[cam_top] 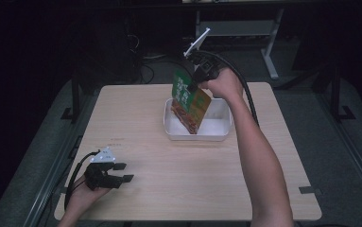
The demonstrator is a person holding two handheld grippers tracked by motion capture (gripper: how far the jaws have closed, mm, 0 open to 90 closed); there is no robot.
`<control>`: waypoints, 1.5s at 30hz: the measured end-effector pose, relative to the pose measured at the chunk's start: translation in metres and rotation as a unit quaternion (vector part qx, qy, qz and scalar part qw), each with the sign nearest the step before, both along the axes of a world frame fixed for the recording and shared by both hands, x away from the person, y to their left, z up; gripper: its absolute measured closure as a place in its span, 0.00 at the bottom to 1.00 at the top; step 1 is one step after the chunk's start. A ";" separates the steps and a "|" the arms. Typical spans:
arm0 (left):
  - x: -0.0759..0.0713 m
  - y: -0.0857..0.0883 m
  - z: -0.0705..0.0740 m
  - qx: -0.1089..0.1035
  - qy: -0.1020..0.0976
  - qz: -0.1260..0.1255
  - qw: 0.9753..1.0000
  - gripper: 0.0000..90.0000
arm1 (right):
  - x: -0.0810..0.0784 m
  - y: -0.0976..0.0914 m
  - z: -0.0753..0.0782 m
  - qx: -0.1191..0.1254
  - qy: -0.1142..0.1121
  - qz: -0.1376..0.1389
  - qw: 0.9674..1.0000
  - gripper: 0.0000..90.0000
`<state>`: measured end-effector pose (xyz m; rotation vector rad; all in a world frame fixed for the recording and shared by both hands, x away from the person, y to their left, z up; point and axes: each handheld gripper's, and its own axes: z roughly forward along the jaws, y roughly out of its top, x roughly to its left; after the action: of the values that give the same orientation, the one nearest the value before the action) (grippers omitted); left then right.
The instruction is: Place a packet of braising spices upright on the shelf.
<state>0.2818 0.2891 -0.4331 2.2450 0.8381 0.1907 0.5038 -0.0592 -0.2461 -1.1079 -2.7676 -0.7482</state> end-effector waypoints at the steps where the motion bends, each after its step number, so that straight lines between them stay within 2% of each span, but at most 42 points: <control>1: 0.000 0.000 0.000 0.000 0.000 0.000 1.000 0.46 | 0.001 0.000 -0.002 0.002 0.001 -0.003 1.000 1.00; 6: 0.000 0.000 0.000 0.000 0.002 0.001 1.000 0.46 | 0.003 -0.004 -0.009 0.025 0.000 -0.017 1.000 0.99; 11: 0.000 -0.001 0.000 0.001 0.001 0.000 1.000 0.46 | 0.001 -0.009 -0.010 0.043 -0.014 -0.030 0.999 0.86; 18: 0.000 -0.001 -0.001 0.001 0.002 0.000 1.000 0.46 | -0.009 -0.025 -0.013 0.056 -0.027 -0.038 0.997 0.80; 21: 0.000 -0.002 -0.001 0.001 0.002 0.000 1.000 0.46 | -0.014 -0.031 -0.016 0.060 -0.030 -0.038 0.997 0.81; 25: 0.000 -0.002 -0.001 0.005 0.003 -0.002 1.000 0.46 | -0.017 -0.035 -0.018 0.063 -0.032 -0.039 0.997 0.98; 35: 0.000 -0.001 -0.001 0.001 0.001 0.001 1.000 0.46 | -0.017 -0.026 -0.017 0.074 -0.036 -0.040 0.996 0.99; 42: 0.000 -0.002 -0.001 0.003 0.001 0.000 1.000 0.46 | -0.018 -0.032 -0.018 0.084 -0.039 -0.045 0.995 0.89; 45: 0.000 -0.003 -0.002 0.004 0.001 -0.001 1.000 0.45 | -0.020 -0.035 -0.019 0.086 -0.039 -0.048 0.994 0.80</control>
<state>0.2815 0.2865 -0.4346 2.2549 0.8376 0.1903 0.4843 -0.0941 -0.2648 -1.2081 -2.6639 -1.0407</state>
